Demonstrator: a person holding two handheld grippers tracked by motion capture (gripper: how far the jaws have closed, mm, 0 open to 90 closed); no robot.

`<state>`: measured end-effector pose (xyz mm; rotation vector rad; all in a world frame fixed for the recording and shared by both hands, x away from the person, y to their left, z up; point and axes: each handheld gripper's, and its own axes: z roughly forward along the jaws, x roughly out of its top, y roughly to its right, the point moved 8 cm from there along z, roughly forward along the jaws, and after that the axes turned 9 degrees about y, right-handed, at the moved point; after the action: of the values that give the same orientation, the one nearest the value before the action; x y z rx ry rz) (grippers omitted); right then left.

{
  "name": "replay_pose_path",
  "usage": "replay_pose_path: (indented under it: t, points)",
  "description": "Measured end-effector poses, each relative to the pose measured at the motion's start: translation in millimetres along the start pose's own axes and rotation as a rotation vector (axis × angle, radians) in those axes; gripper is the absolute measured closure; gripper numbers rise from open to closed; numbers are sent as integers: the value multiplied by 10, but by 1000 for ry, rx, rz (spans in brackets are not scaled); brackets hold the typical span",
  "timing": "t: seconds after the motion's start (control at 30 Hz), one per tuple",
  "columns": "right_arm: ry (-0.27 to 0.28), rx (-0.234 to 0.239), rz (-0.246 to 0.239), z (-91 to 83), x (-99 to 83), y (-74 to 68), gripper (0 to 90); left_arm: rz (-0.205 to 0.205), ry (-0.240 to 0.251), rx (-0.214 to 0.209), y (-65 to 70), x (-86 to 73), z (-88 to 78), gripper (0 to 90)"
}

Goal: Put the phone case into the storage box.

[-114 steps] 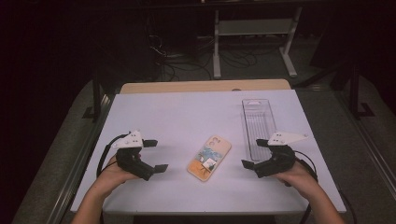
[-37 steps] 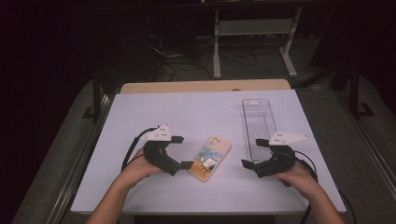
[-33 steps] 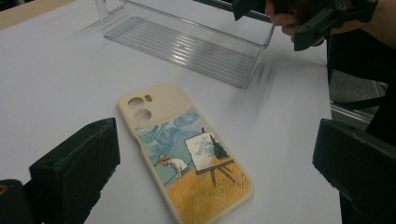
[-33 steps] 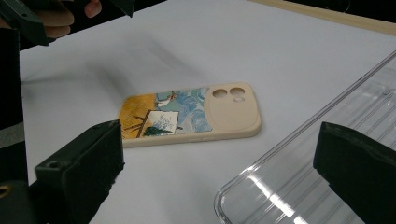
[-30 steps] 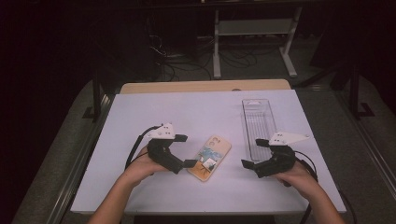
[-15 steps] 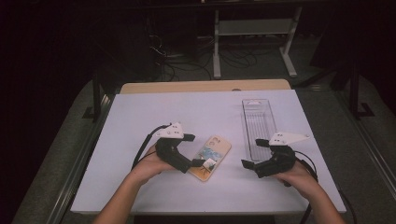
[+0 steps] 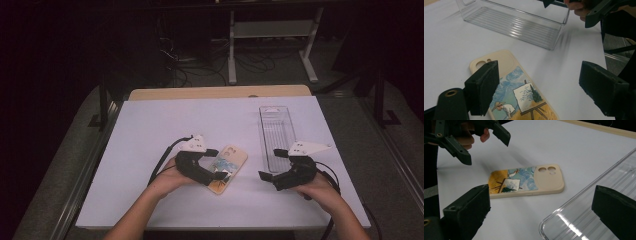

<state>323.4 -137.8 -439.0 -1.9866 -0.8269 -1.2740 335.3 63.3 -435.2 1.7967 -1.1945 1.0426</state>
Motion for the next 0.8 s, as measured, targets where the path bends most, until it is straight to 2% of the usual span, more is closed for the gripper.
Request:
replay_pose_path:
  t: [0.13,0.27,0.8]
  points:
    - [3,-1,2,2,2,2,14,13,-2,-4,29,-13,30,225]
    - [1,-3,-1,2,1,2,14,2,2,-9,59,-41,66,279]
    - [1,-2,-2,1,0,2,14,-12,-73,-26,144,-242,238,546]
